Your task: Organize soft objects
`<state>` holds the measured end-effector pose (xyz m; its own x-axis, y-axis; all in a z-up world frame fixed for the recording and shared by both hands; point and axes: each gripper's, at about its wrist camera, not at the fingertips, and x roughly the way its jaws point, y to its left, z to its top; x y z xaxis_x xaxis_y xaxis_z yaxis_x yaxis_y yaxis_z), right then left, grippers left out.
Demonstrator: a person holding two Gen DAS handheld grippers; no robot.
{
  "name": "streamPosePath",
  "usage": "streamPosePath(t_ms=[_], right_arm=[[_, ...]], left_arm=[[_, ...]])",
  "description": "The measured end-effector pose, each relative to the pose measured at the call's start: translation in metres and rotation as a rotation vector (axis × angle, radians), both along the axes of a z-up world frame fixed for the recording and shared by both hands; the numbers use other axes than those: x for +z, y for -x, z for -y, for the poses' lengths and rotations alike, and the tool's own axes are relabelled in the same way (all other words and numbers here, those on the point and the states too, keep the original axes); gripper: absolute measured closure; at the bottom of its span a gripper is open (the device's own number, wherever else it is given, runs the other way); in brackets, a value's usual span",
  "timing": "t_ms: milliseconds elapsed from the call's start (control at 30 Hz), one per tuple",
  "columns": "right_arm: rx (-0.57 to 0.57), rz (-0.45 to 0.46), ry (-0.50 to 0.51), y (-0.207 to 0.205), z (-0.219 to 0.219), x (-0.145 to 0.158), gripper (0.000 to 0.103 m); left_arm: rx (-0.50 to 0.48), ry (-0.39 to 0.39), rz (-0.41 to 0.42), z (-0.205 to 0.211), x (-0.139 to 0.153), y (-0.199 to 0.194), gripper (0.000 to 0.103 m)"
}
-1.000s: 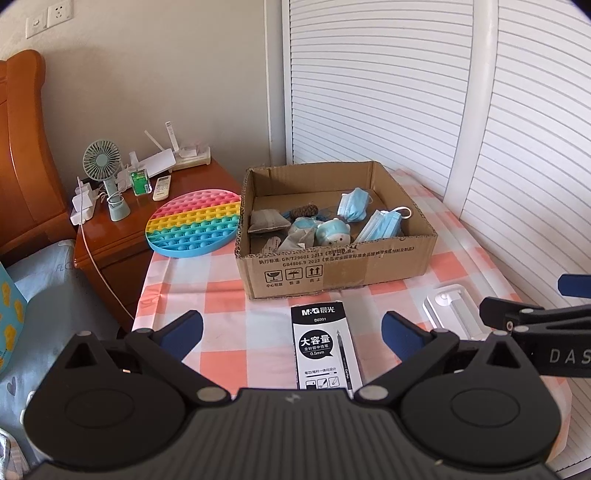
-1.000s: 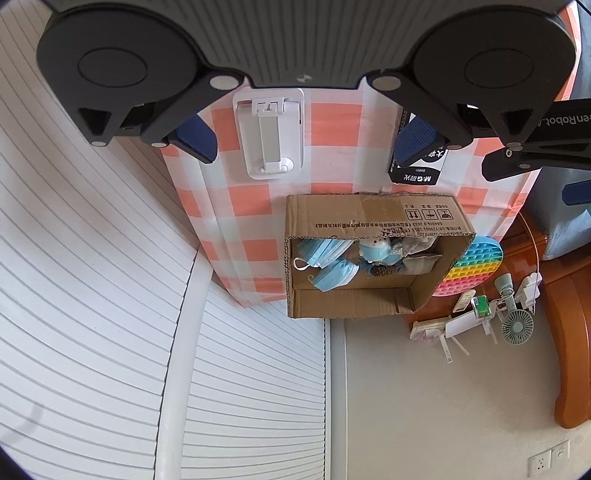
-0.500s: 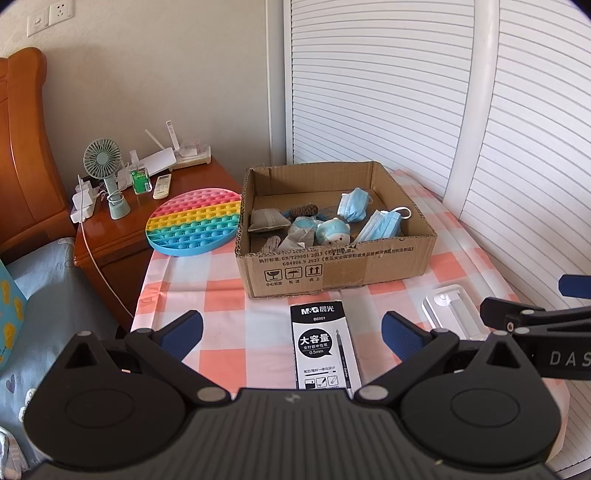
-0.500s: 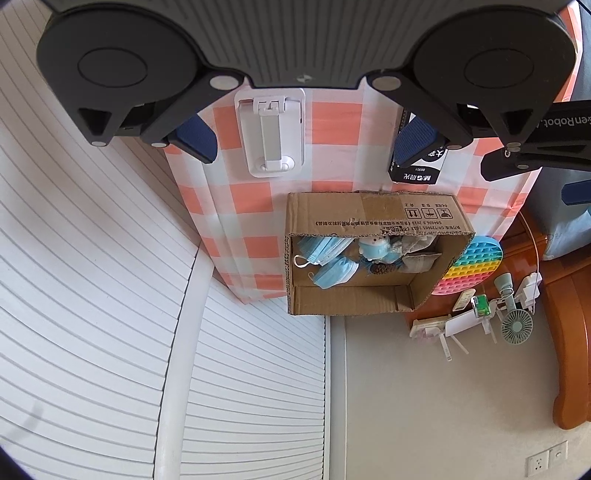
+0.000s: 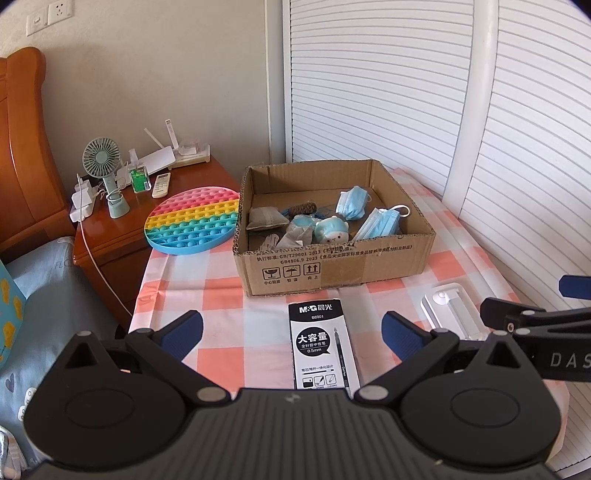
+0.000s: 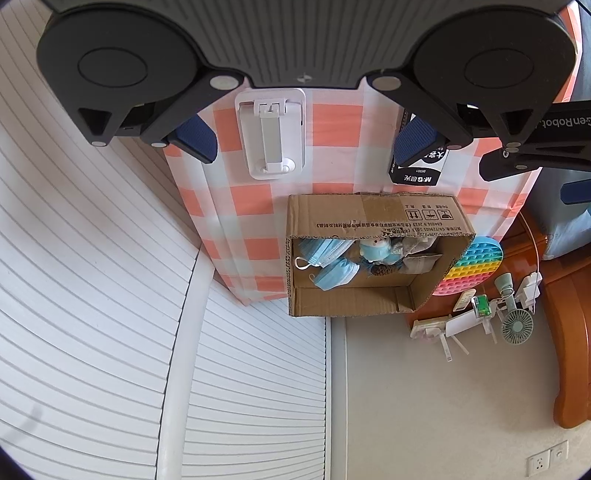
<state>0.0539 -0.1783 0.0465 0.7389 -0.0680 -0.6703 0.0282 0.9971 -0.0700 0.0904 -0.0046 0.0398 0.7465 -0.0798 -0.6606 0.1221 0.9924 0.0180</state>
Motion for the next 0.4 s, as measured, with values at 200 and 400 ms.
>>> streamPosePath(t_ms=[200, 400], right_arm=[[-0.001, 0.003, 0.001, 0.0006, -0.0003, 0.0, 0.0], [0.001, 0.002, 0.001, 0.0013, -0.0007, -0.0005, 0.0]], left_arm=[[0.002, 0.001, 0.0, 0.0008, -0.0002, 0.0002, 0.001], [0.007, 0.001, 0.0, 0.0019, -0.0001, 0.0005, 0.001]])
